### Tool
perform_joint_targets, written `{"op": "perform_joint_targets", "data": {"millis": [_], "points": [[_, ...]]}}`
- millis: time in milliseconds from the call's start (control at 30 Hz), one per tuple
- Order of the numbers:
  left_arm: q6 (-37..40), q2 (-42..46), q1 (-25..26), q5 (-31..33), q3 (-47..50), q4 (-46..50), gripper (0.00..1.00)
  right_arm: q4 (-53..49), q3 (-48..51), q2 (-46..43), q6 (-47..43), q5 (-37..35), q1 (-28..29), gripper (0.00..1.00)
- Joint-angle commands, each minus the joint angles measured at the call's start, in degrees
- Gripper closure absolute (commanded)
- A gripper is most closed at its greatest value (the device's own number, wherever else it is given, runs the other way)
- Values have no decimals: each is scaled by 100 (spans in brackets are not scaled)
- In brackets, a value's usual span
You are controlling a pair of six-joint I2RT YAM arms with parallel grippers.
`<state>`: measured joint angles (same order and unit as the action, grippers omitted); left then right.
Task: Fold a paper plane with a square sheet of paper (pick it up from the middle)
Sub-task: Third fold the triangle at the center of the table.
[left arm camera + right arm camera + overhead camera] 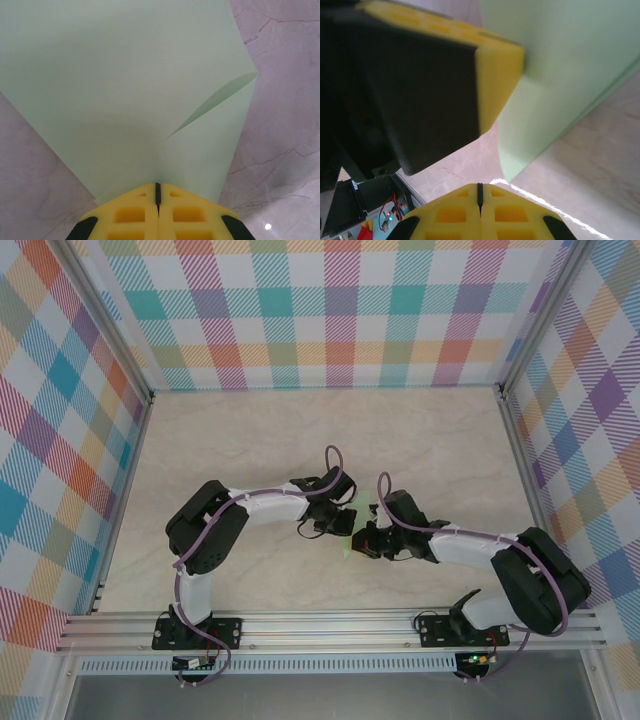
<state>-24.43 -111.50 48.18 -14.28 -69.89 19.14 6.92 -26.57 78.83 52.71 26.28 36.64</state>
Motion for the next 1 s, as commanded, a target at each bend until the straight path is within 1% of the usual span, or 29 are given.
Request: {"op": "perform_joint_targets", "data": {"millis": [0, 200, 433, 533, 667, 800, 900, 967], "points": [[80, -108, -35, -59, 89, 22, 100, 437, 137, 162, 335, -237, 163, 100], [61, -142, -37, -163, 98, -54, 100, 643, 169, 351, 510, -386, 364, 100], [48, -170, -48, -215, 81, -93, 100, 913, 140, 653, 618, -368, 431, 100], [55, -179, -62, -240, 62, -84, 100, 884, 141, 832, 609, -466, 440, 100], [71, -191, -60, -251, 39, -62, 100, 587, 151, 985, 568, -682, 449, 100], [88, -183, -72, -251, 46, -42, 100, 417, 131, 861, 522, -720, 449, 100], [113, -181, -72, -250, 36, -24, 100, 246, 39, 572, 408, -753, 421, 100], [107, -166, -71, -240, 46, -19, 100, 399, 96, 398, 406, -679, 302, 100]]}}
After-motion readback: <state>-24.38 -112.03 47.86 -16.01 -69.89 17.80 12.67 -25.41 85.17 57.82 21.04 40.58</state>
